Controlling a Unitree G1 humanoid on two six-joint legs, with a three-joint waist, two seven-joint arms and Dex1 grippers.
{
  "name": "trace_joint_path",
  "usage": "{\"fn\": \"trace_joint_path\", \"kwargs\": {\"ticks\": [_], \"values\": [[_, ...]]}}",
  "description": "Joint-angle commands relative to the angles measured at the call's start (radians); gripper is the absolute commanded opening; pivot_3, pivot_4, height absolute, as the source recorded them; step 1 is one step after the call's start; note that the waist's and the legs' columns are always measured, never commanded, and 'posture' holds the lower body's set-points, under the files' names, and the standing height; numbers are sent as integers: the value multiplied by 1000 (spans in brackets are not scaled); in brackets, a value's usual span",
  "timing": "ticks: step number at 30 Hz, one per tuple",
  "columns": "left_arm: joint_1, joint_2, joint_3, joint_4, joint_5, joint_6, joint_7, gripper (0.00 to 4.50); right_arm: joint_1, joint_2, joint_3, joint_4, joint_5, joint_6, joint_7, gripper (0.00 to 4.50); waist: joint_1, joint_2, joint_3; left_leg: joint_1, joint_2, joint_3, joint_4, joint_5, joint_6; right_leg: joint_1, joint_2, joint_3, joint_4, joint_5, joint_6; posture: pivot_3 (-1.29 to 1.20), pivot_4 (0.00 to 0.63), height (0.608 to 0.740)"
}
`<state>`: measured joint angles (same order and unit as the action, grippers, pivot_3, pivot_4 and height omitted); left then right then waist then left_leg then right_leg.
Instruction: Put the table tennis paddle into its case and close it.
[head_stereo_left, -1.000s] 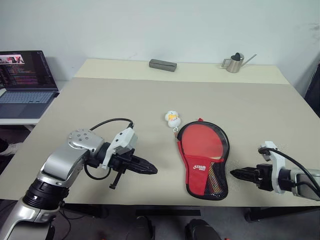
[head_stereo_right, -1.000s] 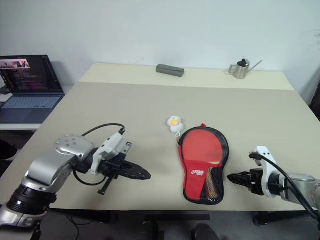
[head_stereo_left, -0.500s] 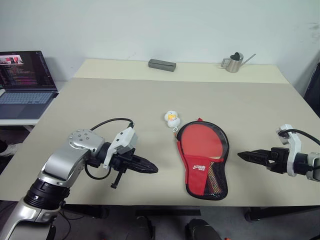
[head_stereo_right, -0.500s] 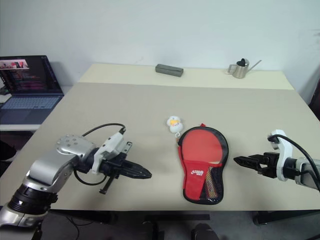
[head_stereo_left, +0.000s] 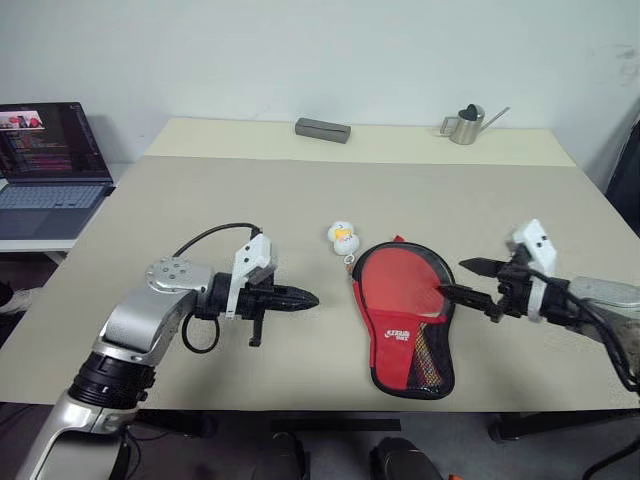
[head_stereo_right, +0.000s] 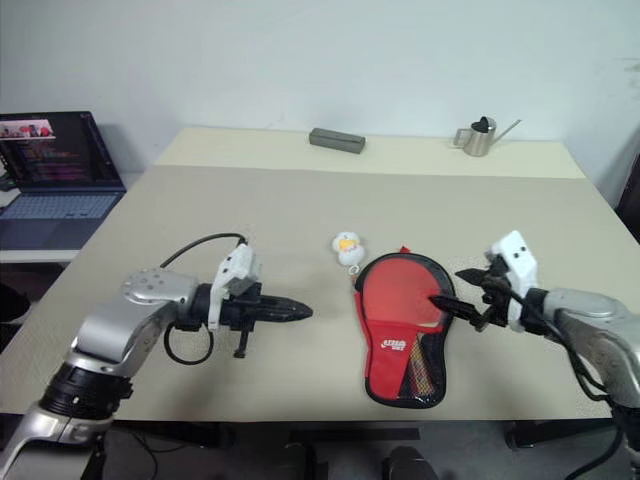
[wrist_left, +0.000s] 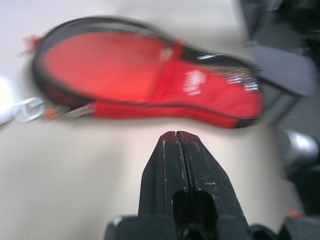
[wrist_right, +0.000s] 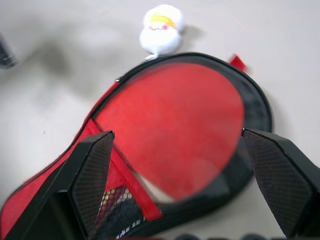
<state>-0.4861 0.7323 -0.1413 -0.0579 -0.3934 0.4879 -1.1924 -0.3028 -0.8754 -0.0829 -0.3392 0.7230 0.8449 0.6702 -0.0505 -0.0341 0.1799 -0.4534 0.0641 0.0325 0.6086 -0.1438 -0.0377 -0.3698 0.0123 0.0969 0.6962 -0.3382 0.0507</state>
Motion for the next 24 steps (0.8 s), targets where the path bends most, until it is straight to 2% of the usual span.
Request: {"fn": "trace_joint_path", "kwargs": {"ticks": [1,7,14,20,24], "values": [[-47,-36,51,40,46,-24,120,0,-69,32,50,43,-73,-88,50,4466,0,0,0,0,0,0,0,0,0,0,0,0,0,0,0,0,150,740],[-85,-76,79,123,120,-47,268,0,-190,125,169,162,-165,-129,110,4466,0,0,0,0,0,0,1,0,0,0,0,0,1,3,-3,0,150,740],[-51,-49,92,41,52,15,202,0,-249,243,281,304,-326,-283,153,4466,0,0,0,0,0,0,0,0,0,-1,0,0,1,3,-3,0,150,740],[-38,-42,105,-2,16,52,179,0,-255,305,273,336,-368,-337,167,4466,0,0,0,0,0,0,0,0,0,0,0,-1,2,3,-4,0,150,740],[-50,-50,114,-3,3,72,186,0,-255,325,200,300,-333,-343,151,4466,0,0,0,0,0,0,1,0,0,0,0,-1,2,3,-3,0,150,740]]}}
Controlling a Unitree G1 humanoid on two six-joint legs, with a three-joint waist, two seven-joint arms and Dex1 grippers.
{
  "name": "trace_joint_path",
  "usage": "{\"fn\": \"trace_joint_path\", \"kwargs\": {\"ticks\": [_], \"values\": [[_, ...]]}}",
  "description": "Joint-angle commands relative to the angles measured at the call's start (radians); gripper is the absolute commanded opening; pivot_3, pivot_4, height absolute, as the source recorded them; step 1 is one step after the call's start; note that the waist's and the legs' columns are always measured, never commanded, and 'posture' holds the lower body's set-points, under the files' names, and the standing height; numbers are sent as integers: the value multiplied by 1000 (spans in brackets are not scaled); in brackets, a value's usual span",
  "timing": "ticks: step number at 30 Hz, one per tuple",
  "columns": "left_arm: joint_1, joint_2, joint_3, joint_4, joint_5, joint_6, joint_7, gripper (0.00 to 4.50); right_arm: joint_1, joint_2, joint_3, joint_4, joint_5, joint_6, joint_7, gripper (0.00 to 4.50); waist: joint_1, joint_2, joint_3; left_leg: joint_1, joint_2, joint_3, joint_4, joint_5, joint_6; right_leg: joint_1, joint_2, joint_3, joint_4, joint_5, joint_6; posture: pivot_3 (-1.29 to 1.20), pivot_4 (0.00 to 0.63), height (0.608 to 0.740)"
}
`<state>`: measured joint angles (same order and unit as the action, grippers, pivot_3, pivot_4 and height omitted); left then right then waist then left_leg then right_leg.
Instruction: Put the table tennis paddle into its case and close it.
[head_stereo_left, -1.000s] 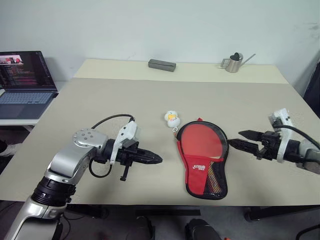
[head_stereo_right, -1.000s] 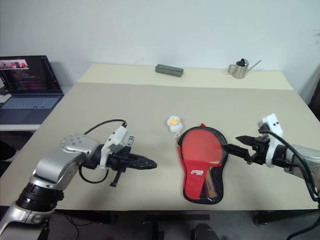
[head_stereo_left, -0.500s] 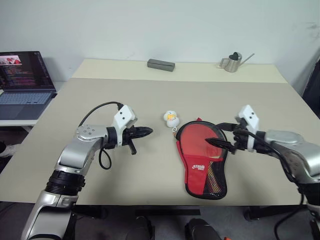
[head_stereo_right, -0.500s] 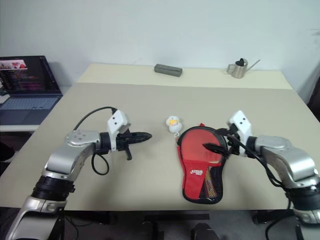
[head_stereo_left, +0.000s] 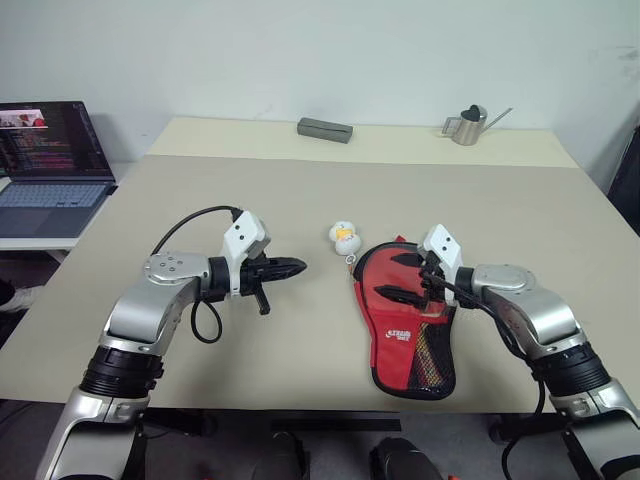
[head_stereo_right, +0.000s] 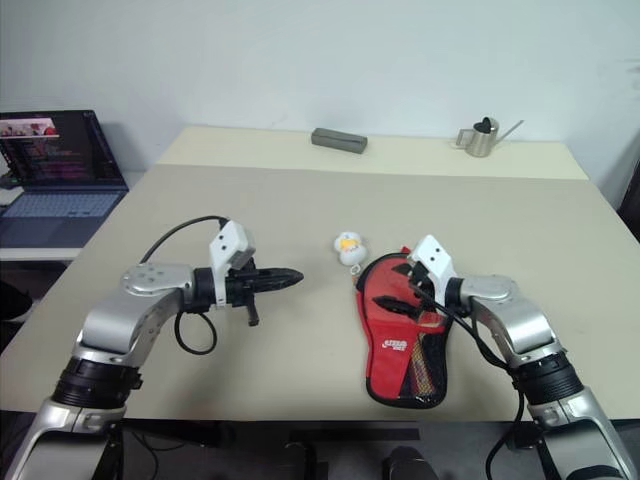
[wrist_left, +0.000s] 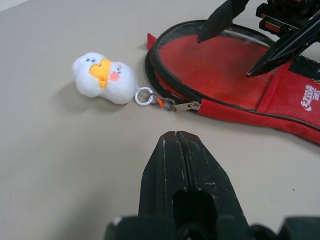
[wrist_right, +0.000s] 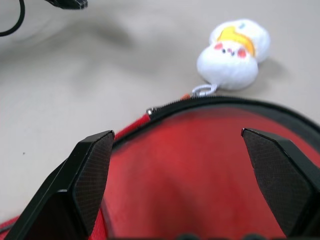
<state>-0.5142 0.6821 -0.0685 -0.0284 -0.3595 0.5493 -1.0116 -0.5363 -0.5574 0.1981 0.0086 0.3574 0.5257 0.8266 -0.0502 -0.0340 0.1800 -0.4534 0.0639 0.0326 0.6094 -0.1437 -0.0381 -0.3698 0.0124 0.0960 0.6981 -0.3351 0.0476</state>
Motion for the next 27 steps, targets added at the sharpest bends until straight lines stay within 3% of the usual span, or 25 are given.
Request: {"fn": "trace_joint_path", "kwargs": {"ticks": [1,11,27], "values": [[-23,-1,42,-33,-32,13,5,0,-21,17,-105,-60,50,-16,-13,4466,0,0,0,0,0,0,0,0,0,0,0,0,0,0,0,0,150,740],[-53,-18,23,1,-18,10,19,0,83,27,-94,-11,-2,-72,14,4466,3,0,0,0,0,1,0,0,0,0,0,0,0,0,0,0,150,740],[-103,-64,1,69,24,-20,45,0,63,154,-44,233,-153,-251,-18,4466,-1,0,0,1,0,1,0,0,0,0,0,0,0,0,0,0,150,740]]}}
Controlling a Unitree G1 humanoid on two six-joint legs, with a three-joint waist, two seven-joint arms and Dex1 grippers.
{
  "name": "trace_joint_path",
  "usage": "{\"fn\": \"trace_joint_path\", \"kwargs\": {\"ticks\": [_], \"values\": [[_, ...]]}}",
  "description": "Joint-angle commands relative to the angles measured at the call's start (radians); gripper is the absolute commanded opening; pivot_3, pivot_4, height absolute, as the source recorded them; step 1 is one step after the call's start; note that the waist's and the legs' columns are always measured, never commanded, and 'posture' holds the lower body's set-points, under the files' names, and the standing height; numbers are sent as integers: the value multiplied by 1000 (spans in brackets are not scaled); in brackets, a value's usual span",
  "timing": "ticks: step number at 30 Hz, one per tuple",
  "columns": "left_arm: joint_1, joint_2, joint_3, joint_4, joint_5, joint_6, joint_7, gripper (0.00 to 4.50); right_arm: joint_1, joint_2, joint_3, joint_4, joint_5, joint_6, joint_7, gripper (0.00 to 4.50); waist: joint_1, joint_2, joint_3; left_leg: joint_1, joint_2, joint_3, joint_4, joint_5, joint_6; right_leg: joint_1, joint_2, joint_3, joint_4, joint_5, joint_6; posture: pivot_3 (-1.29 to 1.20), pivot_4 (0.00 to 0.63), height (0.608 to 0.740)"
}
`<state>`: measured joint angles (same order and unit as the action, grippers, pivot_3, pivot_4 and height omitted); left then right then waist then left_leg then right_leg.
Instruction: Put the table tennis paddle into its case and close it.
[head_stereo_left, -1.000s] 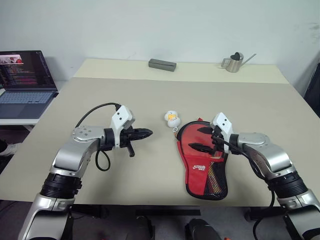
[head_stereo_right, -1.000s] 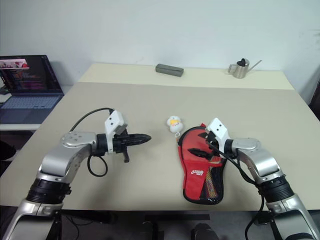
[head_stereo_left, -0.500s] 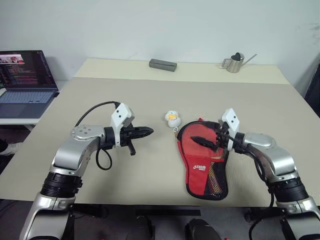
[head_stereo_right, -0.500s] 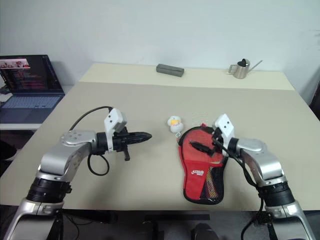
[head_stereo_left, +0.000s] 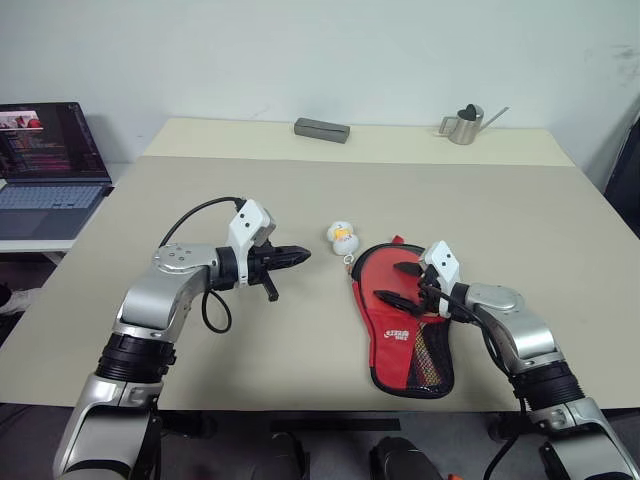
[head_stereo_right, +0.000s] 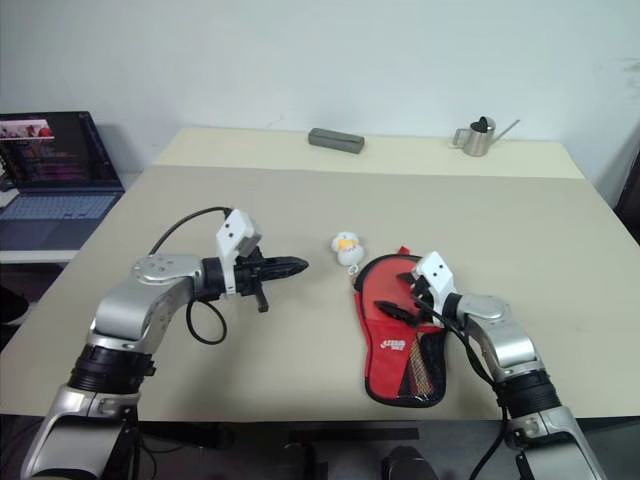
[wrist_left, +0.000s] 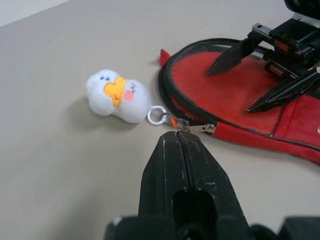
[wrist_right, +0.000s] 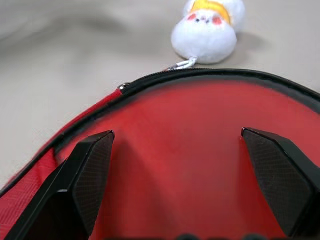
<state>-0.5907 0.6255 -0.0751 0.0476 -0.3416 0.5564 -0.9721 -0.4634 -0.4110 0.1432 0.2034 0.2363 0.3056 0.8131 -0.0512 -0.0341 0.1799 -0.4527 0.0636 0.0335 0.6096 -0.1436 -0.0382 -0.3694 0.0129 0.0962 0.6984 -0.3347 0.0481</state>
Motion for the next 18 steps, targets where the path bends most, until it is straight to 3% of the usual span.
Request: {"fn": "trace_joint_path", "kwargs": {"ticks": [1,13,18], "values": [[-29,-12,7,-2,10,-28,9,0,-9,8,15,53,-41,-39,-1,4466,0,0,0,0,0,0,0,0,0,0,0,0,0,0,0,0,150,740],[-188,-181,27,249,83,9,206,0,-6,34,39,100,-79,-65,5,4466,0,-1,-1,6,-1,0,2,0,0,9,0,-1,0,1,2,0,150,740],[-244,-235,41,363,96,-16,275,1562,-7,45,46,98,-83,-58,4,4500,-6,-1,-1,12,0,0,1,0,0,13,0,0,-1,1,2,0,150,740]]}}
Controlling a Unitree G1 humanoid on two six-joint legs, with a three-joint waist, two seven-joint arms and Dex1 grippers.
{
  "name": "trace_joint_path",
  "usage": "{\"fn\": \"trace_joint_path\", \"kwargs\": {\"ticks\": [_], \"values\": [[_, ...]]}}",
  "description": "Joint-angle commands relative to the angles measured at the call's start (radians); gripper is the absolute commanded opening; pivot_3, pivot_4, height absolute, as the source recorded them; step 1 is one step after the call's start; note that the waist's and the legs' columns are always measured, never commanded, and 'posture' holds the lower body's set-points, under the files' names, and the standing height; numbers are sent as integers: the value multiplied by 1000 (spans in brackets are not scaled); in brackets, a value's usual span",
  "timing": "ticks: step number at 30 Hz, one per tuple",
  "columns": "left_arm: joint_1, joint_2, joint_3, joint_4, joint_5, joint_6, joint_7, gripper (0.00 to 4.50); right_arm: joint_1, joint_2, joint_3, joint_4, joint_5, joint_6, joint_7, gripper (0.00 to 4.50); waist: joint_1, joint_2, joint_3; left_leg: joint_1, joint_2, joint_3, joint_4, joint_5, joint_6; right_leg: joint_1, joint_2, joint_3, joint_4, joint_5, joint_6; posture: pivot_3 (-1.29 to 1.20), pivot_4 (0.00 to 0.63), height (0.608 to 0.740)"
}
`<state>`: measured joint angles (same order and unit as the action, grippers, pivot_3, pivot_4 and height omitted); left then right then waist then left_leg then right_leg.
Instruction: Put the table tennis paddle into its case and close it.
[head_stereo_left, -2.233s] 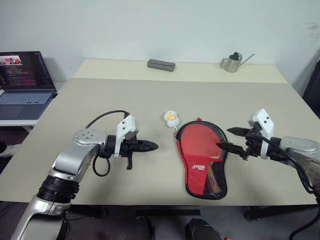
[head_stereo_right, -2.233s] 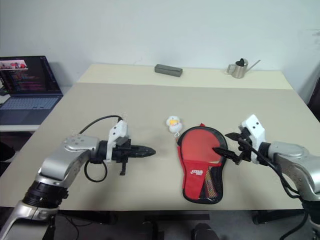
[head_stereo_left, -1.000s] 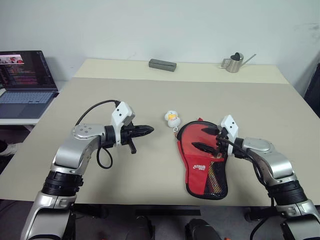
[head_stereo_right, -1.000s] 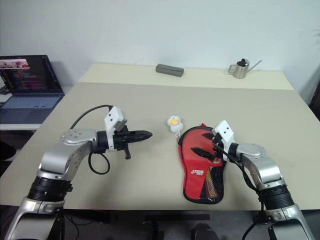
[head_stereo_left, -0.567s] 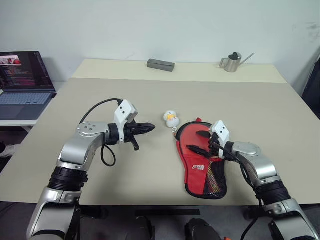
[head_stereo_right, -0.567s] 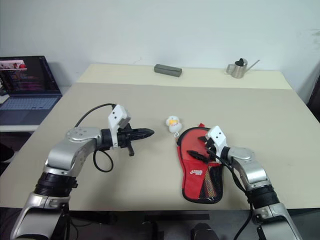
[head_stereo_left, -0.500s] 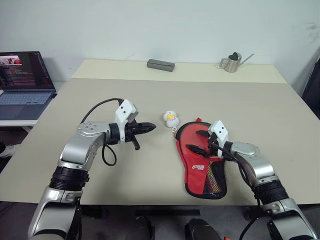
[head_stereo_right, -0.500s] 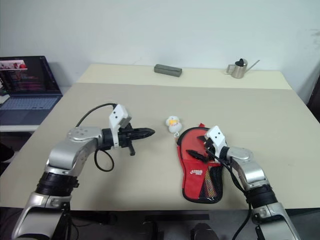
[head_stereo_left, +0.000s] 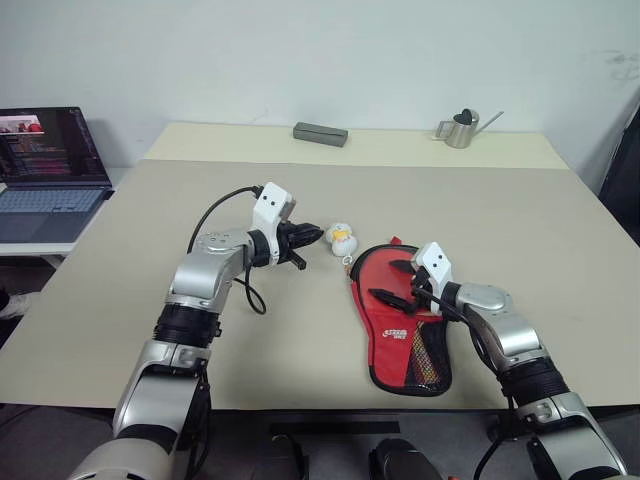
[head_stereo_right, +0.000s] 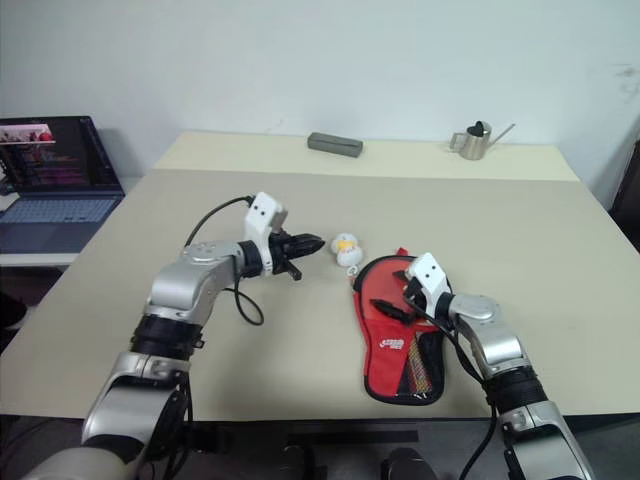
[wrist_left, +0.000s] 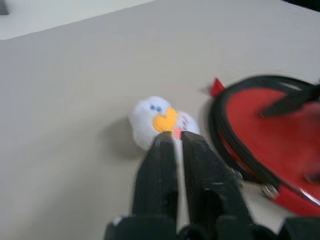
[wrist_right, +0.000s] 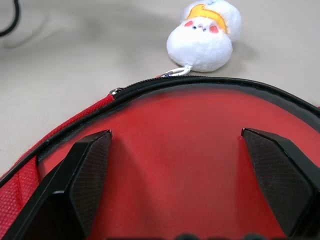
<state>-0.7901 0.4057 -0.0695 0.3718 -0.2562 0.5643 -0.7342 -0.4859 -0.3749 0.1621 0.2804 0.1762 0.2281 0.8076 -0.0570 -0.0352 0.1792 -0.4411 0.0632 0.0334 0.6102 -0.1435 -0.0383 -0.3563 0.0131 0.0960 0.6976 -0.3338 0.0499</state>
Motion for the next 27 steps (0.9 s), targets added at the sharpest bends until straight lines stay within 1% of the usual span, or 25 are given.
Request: {"fn": "trace_joint_path", "kwargs": {"ticks": [1,8,17,27], "values": [[-59,-26,41,68,12,-33,54,1926,16,10,27,20,-24,20,9,4500,0,0,0,0,0,0,0,0,0,0,0,0,0,0,0,0,150,740],[-138,-79,54,208,21,-86,72,4438,22,16,31,11,-28,29,9,4500,0,0,0,3,0,1,0,0,0,3,0,0,-1,0,0,0,150,740],[-203,-116,22,326,44,-80,11,4477,22,33,32,14,-37,29,-2,4500,-3,0,0,5,0,1,-2,0,0,3,0,0,-1,0,0,0,150,740],[-277,-160,18,520,101,-121,19,4477,14,55,22,21,-50,52,-25,4500,-5,0,0,5,0,1,-2,0,0,4,1,0,-1,-1,1,0,150,740]]}}
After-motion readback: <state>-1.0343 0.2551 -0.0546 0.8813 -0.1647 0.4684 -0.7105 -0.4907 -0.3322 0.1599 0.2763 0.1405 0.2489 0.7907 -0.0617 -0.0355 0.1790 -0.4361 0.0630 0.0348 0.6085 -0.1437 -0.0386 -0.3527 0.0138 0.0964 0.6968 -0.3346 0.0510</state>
